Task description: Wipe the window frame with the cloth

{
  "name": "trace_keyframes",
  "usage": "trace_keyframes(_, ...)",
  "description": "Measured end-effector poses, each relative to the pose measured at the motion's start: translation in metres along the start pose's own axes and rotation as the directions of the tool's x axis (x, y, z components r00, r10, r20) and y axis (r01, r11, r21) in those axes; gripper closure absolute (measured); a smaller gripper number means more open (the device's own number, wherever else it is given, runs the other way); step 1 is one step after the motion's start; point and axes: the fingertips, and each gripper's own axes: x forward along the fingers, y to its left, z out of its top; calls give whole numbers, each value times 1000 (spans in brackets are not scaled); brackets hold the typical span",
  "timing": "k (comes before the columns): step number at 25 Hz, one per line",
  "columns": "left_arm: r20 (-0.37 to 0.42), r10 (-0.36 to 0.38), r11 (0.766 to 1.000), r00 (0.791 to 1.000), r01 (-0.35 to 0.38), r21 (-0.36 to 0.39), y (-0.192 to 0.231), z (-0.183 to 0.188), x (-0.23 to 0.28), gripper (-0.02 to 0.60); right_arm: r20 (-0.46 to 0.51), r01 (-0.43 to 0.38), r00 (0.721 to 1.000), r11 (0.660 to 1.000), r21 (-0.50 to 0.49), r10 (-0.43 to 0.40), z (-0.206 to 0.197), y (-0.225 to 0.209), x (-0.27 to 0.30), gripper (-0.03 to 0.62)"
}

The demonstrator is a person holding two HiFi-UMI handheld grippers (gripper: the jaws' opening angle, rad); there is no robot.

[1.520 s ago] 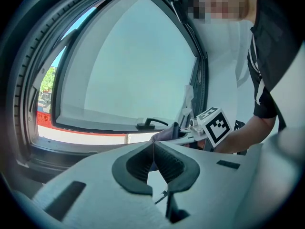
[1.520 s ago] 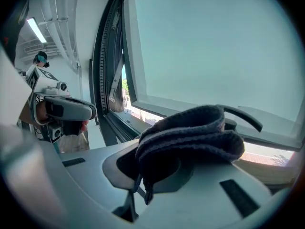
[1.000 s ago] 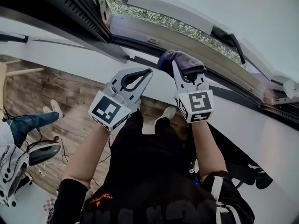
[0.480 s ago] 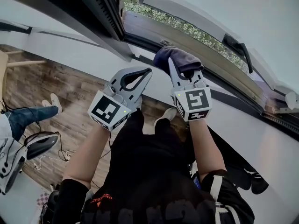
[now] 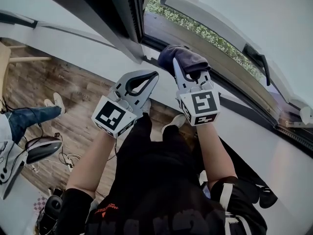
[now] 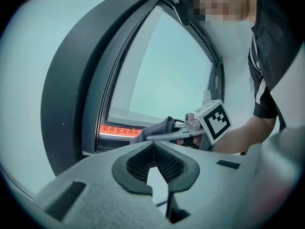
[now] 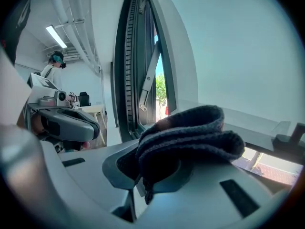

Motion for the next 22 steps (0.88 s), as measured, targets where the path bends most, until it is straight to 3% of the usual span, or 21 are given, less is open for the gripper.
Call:
trace_keyframes(13, 12, 35, 999, 999, -35, -16, 24, -6, -18, 560, 13, -68, 998, 997, -27, 68, 18, 34, 40, 562)
trace_keyframes(22, 14, 20, 1000, 1000, -20, -2, 13, -2, -9, 560, 39, -91, 995, 995, -28, 92, 23, 38, 34, 562)
